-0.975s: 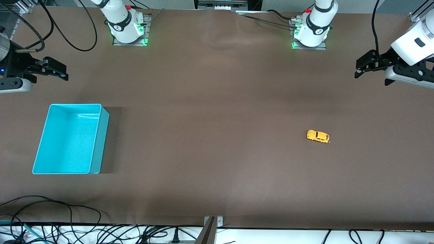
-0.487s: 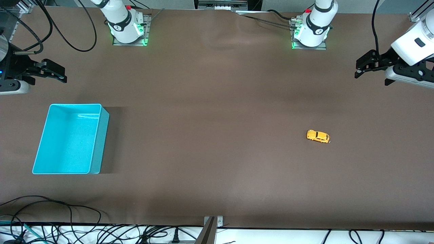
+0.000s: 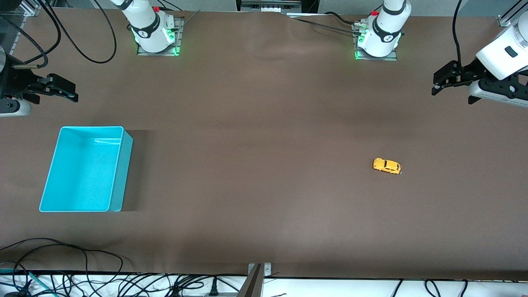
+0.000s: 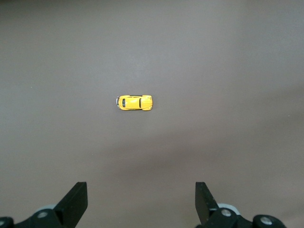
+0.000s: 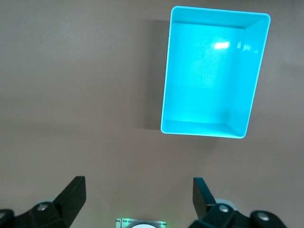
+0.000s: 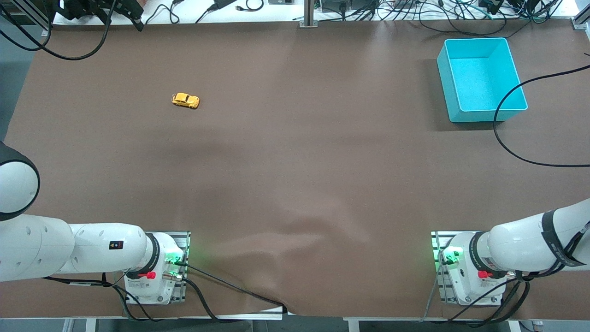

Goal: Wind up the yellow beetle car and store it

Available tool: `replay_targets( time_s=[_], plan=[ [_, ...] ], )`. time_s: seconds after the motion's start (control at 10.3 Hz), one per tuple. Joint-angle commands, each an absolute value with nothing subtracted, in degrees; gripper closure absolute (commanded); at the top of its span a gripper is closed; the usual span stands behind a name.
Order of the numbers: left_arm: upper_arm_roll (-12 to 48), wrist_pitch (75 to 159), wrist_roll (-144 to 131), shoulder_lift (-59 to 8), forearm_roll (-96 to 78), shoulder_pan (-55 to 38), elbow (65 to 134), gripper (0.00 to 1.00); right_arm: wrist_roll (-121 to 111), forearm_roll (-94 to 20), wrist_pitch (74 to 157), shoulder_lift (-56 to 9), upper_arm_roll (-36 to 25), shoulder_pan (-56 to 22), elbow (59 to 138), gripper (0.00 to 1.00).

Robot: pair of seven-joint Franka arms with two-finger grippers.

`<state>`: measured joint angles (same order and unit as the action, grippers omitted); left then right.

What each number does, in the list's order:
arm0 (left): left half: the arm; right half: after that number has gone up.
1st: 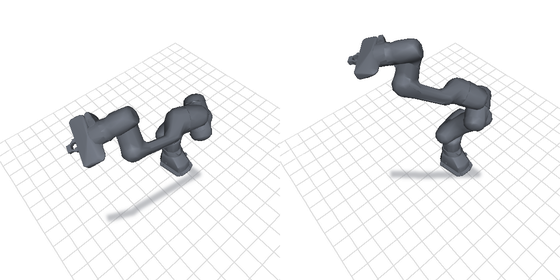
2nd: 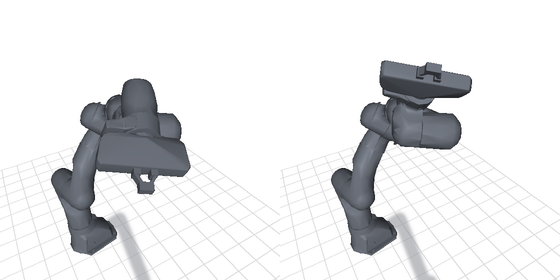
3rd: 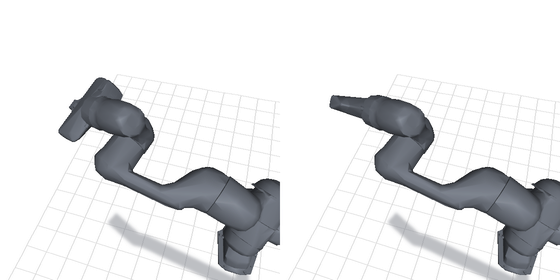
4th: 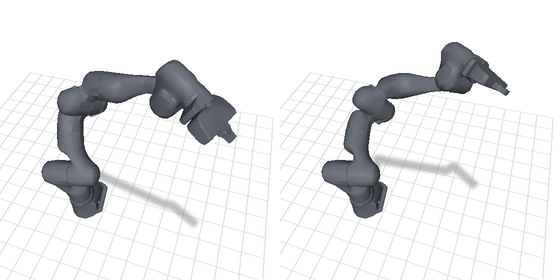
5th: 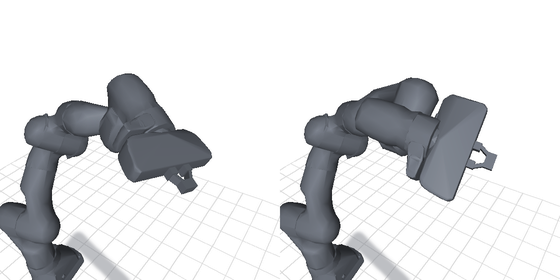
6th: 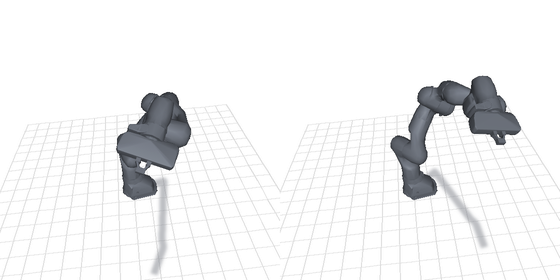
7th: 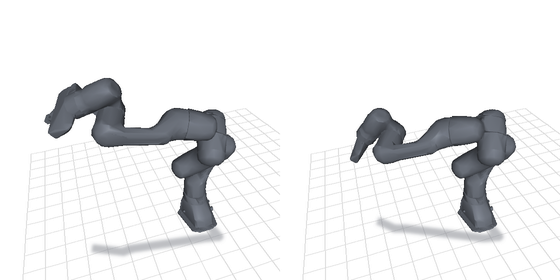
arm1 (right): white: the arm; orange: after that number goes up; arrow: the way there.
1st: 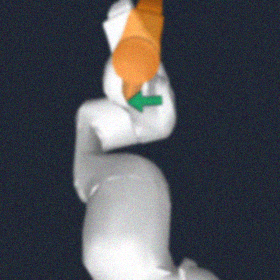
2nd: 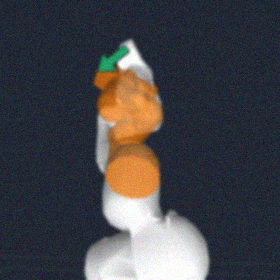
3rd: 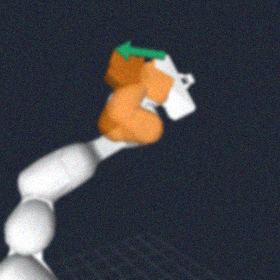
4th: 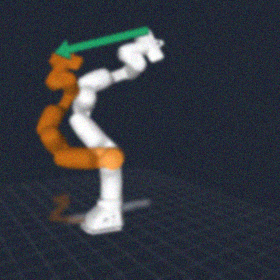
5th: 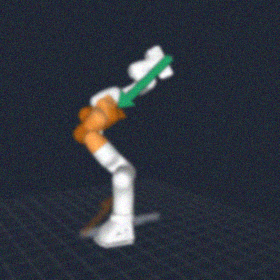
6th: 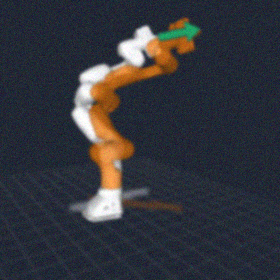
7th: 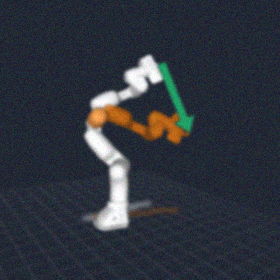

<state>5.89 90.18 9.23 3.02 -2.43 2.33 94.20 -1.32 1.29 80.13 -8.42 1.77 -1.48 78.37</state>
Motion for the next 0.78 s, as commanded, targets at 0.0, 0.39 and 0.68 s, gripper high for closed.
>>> replay_targets(
  time_s=[0.0, 0.39, 0.68],
  plan=[
    [6.2, 90.1, 9.1, 3.7, -1.8, 2.8, 94.4, 0.00, -1.4, 2.1, 80.4, -8.3, 2.0, -1.2, 78.6, 0.00],
    [6.2, 90.0, 9.2, 1.5, -1.8, 3.1, 94.4, 0.00, -0.6, 2.1, 81.1, -8.8, 1.9, -1.0, 78.6, 0.00],
    [6.2, 90.1, 9.9, -2.0, -1.8, 2.6, 94.4, 0.00, -0.6, 2.4, 82.2, -9.6, 1.9, -1.0, 78.6, 0.00]
  ],
)
